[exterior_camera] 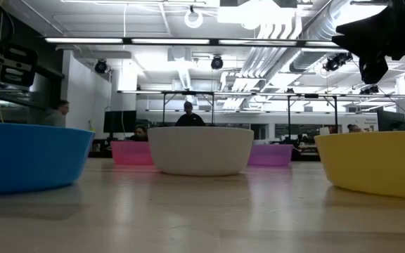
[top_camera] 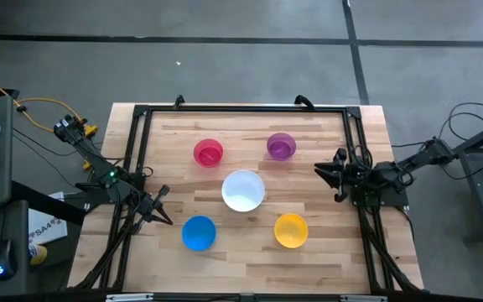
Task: Nest bowls inside each other
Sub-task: Stack the violet bowl on the white bowl
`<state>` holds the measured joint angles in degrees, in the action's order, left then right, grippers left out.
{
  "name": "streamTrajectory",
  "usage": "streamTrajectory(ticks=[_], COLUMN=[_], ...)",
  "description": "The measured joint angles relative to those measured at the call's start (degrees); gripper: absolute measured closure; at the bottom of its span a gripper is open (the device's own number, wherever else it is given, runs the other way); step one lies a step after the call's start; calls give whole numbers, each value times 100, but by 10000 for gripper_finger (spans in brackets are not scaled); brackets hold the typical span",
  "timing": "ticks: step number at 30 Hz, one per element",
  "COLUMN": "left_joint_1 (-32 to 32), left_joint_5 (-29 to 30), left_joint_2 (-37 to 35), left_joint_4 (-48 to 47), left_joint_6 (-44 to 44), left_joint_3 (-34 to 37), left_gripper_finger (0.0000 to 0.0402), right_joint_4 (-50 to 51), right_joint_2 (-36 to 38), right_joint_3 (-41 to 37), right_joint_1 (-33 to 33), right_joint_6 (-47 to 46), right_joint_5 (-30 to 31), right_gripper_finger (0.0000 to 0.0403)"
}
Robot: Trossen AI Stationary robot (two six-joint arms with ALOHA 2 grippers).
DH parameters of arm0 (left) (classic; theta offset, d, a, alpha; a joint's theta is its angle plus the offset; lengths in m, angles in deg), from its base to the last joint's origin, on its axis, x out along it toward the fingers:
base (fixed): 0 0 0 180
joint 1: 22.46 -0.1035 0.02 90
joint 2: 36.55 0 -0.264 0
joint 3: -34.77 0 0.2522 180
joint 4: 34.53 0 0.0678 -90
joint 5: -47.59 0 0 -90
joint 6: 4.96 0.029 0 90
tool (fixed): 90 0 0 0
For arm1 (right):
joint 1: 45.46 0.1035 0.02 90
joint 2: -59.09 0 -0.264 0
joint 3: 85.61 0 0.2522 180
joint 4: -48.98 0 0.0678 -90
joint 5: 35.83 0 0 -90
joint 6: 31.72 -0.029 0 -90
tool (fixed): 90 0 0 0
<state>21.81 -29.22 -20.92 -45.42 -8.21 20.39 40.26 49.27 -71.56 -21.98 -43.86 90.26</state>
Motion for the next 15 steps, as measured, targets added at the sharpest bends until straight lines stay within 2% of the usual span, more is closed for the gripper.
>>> streamTrajectory(ticks=[6, 15], left_joint_1=[0, -2], left_joint_5=[158, 1929], left_joint_2=[0, 0], left_joint_4=[36, 28], left_joint_6=[-32, -1769], left_joint_3=[0, -55], left_gripper_finger=[390, 390], right_joint_4=[77, 1090], right_joint_2=[0, 0], right_joint_3=[0, 0], right_joint_1=[-277, -377], right_joint_6=[-3, -448], right_joint_5=[-20, -35], right_gripper_finger=[314, 314])
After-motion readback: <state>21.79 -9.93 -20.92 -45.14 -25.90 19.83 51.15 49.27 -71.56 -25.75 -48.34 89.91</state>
